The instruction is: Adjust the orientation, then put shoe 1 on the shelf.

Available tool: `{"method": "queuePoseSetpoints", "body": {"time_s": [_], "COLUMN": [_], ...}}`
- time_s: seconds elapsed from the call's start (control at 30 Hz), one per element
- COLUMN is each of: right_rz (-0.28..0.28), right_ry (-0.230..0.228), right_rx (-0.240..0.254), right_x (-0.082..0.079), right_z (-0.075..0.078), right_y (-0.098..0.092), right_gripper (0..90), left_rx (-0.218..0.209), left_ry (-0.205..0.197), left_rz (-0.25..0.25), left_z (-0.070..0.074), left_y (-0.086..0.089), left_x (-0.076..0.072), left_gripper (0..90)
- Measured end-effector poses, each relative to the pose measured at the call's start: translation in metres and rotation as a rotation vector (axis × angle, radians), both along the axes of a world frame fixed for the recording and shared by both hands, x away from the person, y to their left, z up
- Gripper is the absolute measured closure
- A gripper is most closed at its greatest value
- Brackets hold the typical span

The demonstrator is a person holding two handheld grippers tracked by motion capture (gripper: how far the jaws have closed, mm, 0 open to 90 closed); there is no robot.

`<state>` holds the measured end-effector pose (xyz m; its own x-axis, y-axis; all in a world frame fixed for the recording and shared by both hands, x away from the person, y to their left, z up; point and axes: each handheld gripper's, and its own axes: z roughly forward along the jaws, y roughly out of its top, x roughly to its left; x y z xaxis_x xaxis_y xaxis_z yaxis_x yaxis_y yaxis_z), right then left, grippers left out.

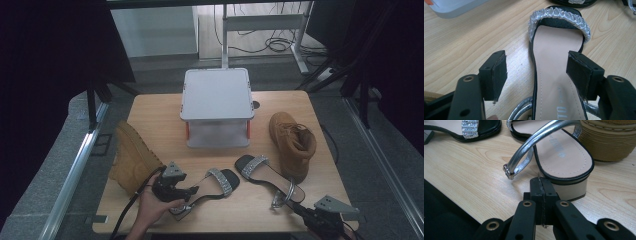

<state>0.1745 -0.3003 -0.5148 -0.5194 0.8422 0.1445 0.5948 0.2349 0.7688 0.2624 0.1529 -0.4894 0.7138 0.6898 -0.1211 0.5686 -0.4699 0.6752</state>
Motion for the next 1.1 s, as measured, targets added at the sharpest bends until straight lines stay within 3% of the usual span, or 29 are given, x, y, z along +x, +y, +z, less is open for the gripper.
{"method": "queuePoseSetpoints", "body": {"time_s": [0.1,0.3,0.5,0.67,0.87,1.0,1.1], "right_rz": [0.018,0.031,0.031,0.035,0.025,-0.001,-0.007], "right_ry": [0.000,-0.011,-0.025,-0.022,-0.034,-0.041,-0.042], "right_rx": [0.036,0.034,0.025,0.039,0.029,0.036,0.042], "right_x": [-0.001,-0.004,-0.005,-0.007,-0.009,-0.008,-0.008], "right_z": [0.003,0.006,0.010,0.015,0.021,0.022,0.022], "right_y": [0.001,0.003,0.001,0.000,-0.001,-0.003,-0.004], "right_gripper": [89.2,87.8,69.1,60.5,56.7,55.6,55.5], "left_rx": [0.001,0.001,-0.007,-0.005,0.030,0.077,0.103], "left_ry": [-0.001,-0.008,-0.018,-0.012,0.016,0.054,0.070], "left_rz": [-0.003,-0.009,-0.015,-0.015,-0.035,-0.081,-0.084], "left_z": [-0.001,0.002,0.007,0.009,0.011,0.013,0.012], "left_y": [0.000,-0.001,-0.001,-0.003,-0.012,-0.025,-0.029], "left_x": [0.000,-0.002,-0.005,-0.004,-0.005,-0.004,-0.001], "left_gripper": [32.6,31.9,31.0,30.8,30.4,28.3,27.8]}}
